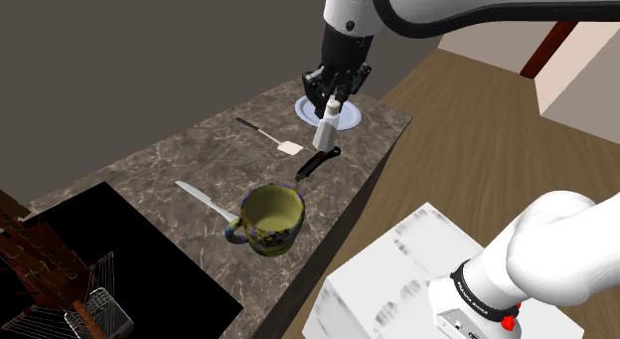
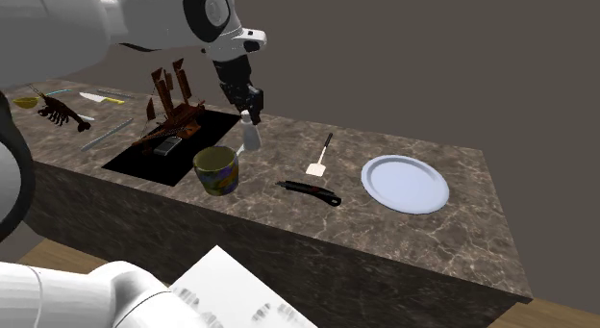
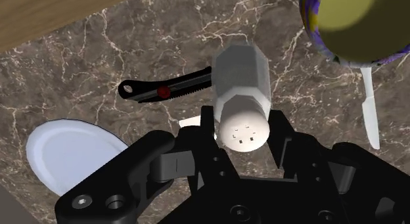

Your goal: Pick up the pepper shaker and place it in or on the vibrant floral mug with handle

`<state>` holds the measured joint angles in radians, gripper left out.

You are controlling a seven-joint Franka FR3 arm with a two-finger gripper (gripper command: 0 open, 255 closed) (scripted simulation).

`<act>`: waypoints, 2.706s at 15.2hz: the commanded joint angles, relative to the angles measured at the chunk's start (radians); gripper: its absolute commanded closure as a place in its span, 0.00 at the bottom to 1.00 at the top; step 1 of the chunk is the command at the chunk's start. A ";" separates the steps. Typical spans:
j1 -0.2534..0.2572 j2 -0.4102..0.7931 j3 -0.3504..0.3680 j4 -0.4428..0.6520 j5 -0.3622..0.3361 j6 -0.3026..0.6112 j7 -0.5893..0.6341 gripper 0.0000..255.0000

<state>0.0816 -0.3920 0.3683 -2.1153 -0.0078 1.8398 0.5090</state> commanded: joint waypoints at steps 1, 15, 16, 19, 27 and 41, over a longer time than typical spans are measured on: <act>0.011 0.034 0.042 0.044 -0.002 -0.014 0.056 1.00; 0.073 0.259 0.260 0.281 -0.084 -0.077 0.364 1.00; 0.073 0.258 0.260 0.267 -0.083 -0.064 0.366 1.00; 0.074 0.257 0.261 0.225 -0.083 -0.024 0.371 1.00; 0.075 0.265 0.265 0.126 -0.091 0.081 0.389 1.00; 0.076 0.280 0.270 0.067 -0.104 0.151 0.407 0.00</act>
<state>0.1573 -0.1116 0.6386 -2.0486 -0.1116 1.9909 0.9159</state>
